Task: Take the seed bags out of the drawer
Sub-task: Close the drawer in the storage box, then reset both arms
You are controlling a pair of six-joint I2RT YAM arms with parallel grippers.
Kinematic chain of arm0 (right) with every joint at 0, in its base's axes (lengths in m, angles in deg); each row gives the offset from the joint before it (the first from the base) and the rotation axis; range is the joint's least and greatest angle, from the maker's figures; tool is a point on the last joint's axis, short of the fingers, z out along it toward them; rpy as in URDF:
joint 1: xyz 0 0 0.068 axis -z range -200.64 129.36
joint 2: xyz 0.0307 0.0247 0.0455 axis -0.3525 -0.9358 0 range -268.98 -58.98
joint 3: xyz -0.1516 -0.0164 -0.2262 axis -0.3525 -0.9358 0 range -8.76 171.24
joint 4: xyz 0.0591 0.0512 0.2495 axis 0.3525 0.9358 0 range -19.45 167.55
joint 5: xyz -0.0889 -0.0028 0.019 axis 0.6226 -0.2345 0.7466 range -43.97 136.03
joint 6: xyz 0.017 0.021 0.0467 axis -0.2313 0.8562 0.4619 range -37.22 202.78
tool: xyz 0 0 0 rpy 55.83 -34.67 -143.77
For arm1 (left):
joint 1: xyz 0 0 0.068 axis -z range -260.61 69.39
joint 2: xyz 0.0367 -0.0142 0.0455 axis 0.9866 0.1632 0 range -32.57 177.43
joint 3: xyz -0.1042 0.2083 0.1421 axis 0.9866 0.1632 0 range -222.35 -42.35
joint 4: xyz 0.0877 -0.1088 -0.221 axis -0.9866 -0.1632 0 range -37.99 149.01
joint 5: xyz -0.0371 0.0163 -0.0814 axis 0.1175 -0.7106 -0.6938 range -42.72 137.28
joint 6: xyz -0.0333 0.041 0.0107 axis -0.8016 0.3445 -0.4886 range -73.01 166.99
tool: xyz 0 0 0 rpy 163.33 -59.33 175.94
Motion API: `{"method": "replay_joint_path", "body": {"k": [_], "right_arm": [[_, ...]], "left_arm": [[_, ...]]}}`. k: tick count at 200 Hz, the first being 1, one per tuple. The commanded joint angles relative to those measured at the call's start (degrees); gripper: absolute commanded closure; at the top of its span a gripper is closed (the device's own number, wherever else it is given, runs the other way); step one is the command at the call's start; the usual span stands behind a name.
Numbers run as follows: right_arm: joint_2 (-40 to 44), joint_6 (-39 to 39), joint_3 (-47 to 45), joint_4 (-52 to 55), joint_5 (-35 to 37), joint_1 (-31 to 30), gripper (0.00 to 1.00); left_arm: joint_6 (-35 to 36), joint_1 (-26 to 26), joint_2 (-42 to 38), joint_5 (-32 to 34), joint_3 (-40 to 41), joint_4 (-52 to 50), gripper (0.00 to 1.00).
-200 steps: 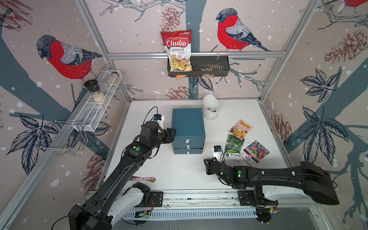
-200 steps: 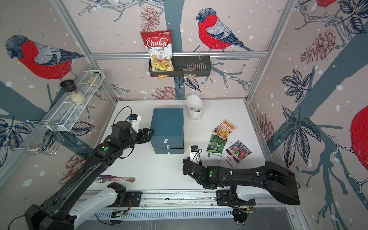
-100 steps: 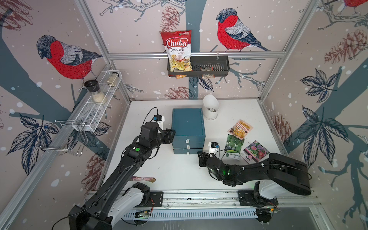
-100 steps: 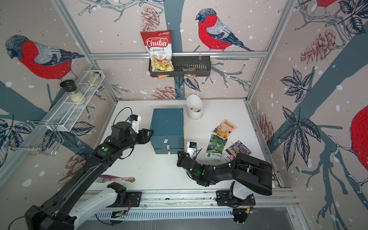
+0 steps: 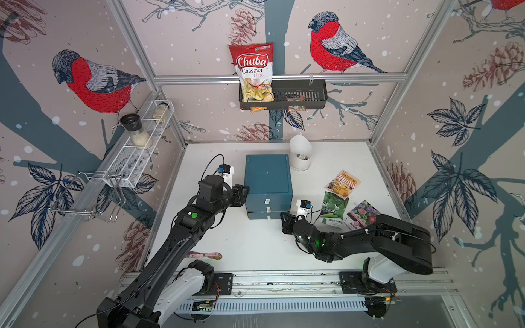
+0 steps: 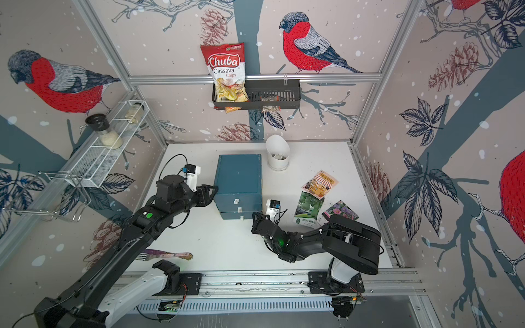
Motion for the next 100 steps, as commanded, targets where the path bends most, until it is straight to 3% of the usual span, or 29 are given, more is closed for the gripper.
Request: {"method": "replay_joint_path", "body": {"k": [1, 25, 47, 71, 100], "right_arm": [[2.43, -2.35, 2.01, 4.14, 2.86, -2.07, 0.74], [8.35, -6.65, 6.22, 15.5, 12.79, -8.74, 0.71], [13.72, -7.24, 12.73, 31.07, 23.41, -14.87, 0.66], [17.68, -9.42, 22.38, 47.23, 32.89, -20.11, 0.5], [21.84, -17.91, 32.89, 55.52, 35.86, -18.94, 0.3]], "left_arm": [[1.21, -0.28, 0.05, -0.59, 0.17, -1.47, 0.52], [0.65, -0.38, -0.33, -1.08, -0.71, -1.55, 0.51], [-0.36, -0.38, -0.51, -1.07, -2.69, -2.19, 0.41], [-1.33, -0.38, -1.37, -2.15, -4.73, -0.99, 0.34], [-0.08, -0.38, -1.71, 2.23, -11.55, -0.31, 0.26]]}}
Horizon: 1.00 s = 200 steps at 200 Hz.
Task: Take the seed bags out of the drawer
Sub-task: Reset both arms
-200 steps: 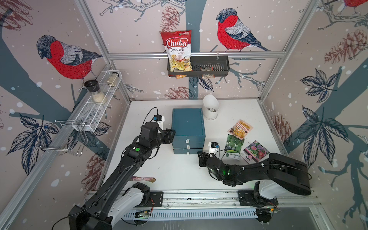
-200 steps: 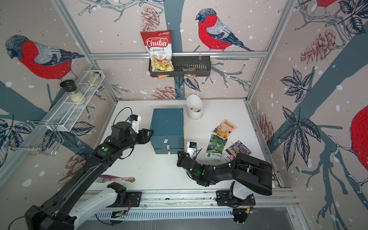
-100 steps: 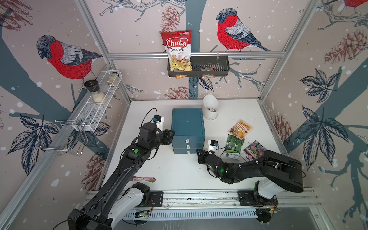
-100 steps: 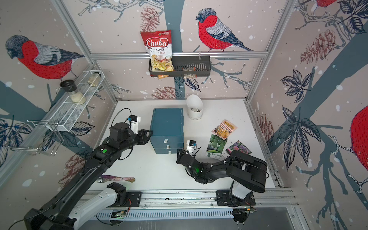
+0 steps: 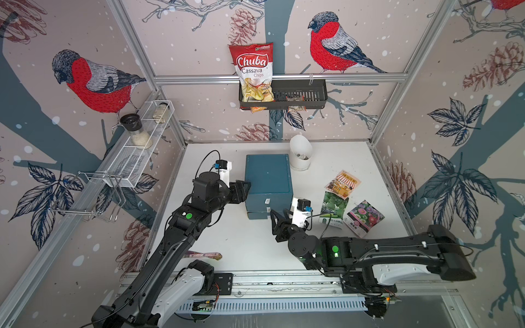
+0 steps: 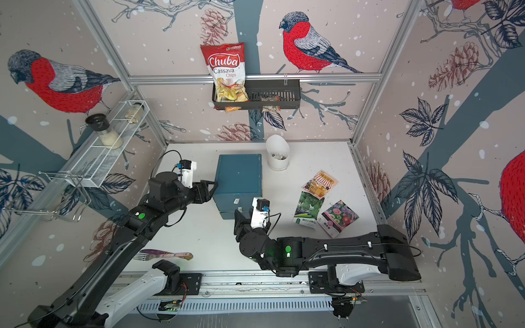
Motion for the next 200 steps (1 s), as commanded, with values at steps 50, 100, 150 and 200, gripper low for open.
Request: {"method": "replay_joint_path", "body": {"k": [50, 100, 150, 200], "right_arm": [[14.81, -42.26, -3.27, -14.42, 6.03, 6.64, 0.0], [21.92, -29.44, -12.58, -5.42, -10.44, 41.54, 0.0], [27.98, -21.53, -26.98, -10.11, -21.89, 74.5, 0.0], [22.56, -21.26, -32.01, -13.76, -27.25, 88.87, 0.0]], "left_arm": [[2.24, -0.11, -4.33, 29.03, -10.27, 10.15, 0.14], [3.29, -1.09, -6.13, 52.66, 3.35, 28.92, 0.08], [3.47, -13.83, 6.3, 58.17, 12.67, 33.94, 0.04], [2.25, -21.17, 13.12, 53.32, 29.66, 53.17, 0.03]]}}
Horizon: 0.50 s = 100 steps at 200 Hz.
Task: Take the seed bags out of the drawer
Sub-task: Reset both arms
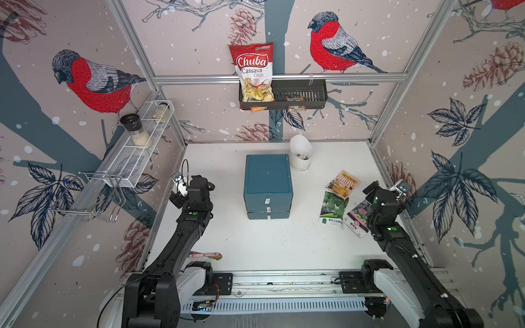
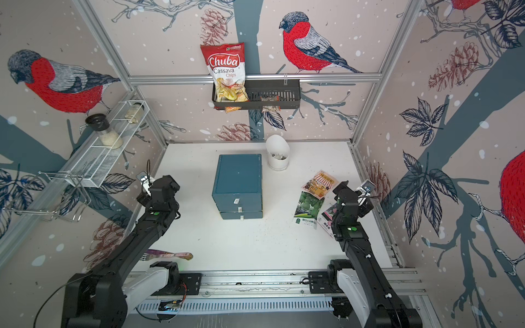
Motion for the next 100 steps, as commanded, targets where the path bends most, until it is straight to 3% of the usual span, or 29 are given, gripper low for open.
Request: {"method": "replay_joint_path", "body": {"k": [1, 32, 51, 76, 92, 100], "right_arm": [[-2.24, -0.07, -1.5, -5.44, -3.71, 2.28, 0.0], [-9.08, -1.44, -4.43, -15.72, -0.39, 3.32, 0.0], [-16.54, -3.99, -4.82, -22.56, -2.34, 3.14, 0.0], [-24.78, -8.84, -6.19, -33.12, -3.65, 2.61, 0.0], [-26.9, -10.61, -7.26, -39.39, -5.83, 2.61, 0.0], [-27.89, -11.5, -9.43, -47.44, -7.91, 2.78, 0.0]], "left_arm": [[0.49, -1.52, 2.86, -2.12, 4.57, 15.63, 0.03], [5.12, -1.71, 13.3, -9.11, 4.13, 24.6, 0.02], [10.02, -1.72, 18.41, -11.74, 6.39, 33.26, 0.02], [11.63, -1.8, 20.89, -16.35, 9.33, 41.25, 0.01], [13.65, -1.41, 22.3, -18.96, 7.99, 40.71, 0.01], [15.21, -0.7, 22.99, -20.6, 7.69, 41.17, 0.01]]}}
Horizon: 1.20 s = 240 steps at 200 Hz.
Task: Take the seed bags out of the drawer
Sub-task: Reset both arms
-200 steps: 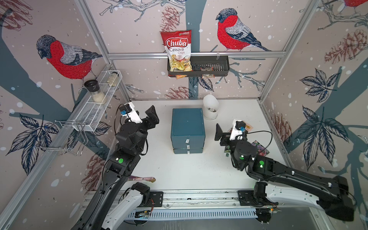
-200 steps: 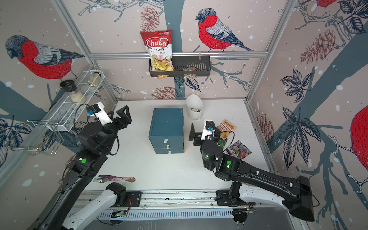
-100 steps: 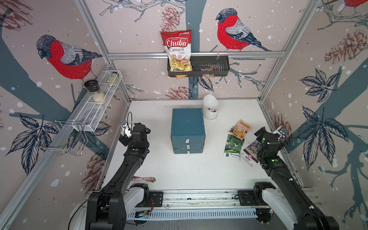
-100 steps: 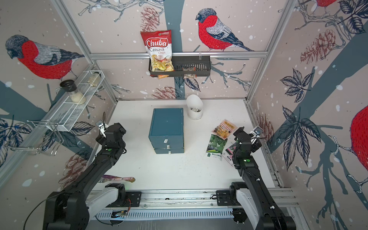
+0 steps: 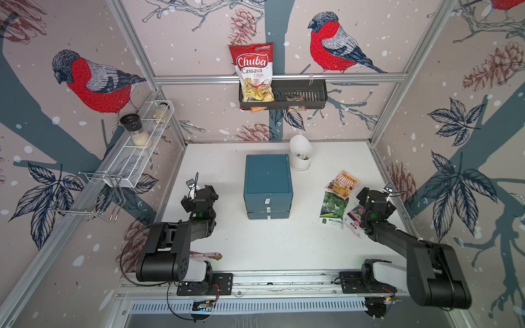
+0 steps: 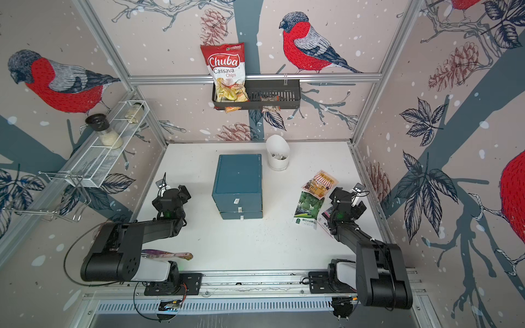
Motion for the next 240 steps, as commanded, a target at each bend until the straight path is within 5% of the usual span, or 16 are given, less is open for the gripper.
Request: {"method": "replay_joint_path", "body": {"k": [1, 20, 31, 46, 61, 71, 240], "right_arm": [[-2.28, -4.73, -2.7, -21.05, -4.32, 0.1, 0.0], [-8.01, -4.93, -3.75, -30.11, -11.38, 1.55, 0.0], [-10.36, -9.09, -2.71, -30.38, -13.59, -1.12, 0.0], [-16.6, -13.76, -4.97, -42.89, -15.77, -3.29, 0.0], [-13.29, -10.91, -3.43, -34.09, -15.87, -1.88, 0.0], [-14.49, -11.18, -3.88, -37.2, -15.17, -1.88, 0.0], [-14.21, -11.94, -3.4, -35.91, -10.68, -3.98, 0.0]], "left_arm": [[5.55, 1.0, 1.55, -6.28, -0.86, 8.57, 0.01], [9.91, 2.41, 3.15, -12.84, 3.53, 17.92, 0.02], [10.36, 2.56, 7.12, -10.47, 7.08, 30.68, 0.01], [8.43, 2.16, 4.05, -10.68, 4.56, 20.6, 0.01], [9.4, 2.33, 5.85, -10.11, 6.36, 26.34, 0.01], [8.67, 2.37, 3.94, -10.12, 4.75, 20.19, 0.01], [10.23, 3.9, 4.65, -7.87, 5.44, 23.08, 0.01]]}}
